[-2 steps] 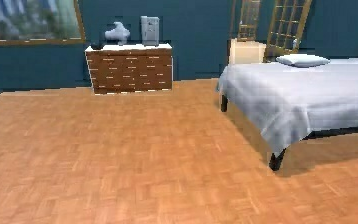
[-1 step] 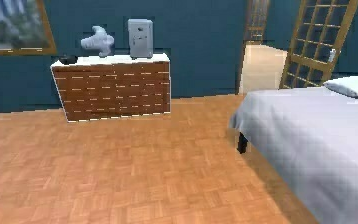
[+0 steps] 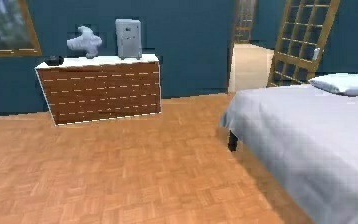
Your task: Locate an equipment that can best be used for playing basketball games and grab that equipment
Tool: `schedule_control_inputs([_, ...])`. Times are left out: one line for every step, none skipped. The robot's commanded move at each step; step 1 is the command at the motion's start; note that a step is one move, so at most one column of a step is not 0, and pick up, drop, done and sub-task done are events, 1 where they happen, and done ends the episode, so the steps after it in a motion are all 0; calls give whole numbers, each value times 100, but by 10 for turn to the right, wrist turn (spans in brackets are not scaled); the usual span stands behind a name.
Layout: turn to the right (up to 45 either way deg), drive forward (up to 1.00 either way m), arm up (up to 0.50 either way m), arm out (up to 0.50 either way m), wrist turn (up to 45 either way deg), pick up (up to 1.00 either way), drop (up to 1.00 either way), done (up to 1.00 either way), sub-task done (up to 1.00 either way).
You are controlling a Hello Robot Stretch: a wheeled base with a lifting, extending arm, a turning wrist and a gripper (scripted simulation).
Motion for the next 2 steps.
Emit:
schedule_control_inputs([0,100,0,0,0,0,0,0,0])
schedule_control_inputs([0,100,0,0,0,0,0,0,0])
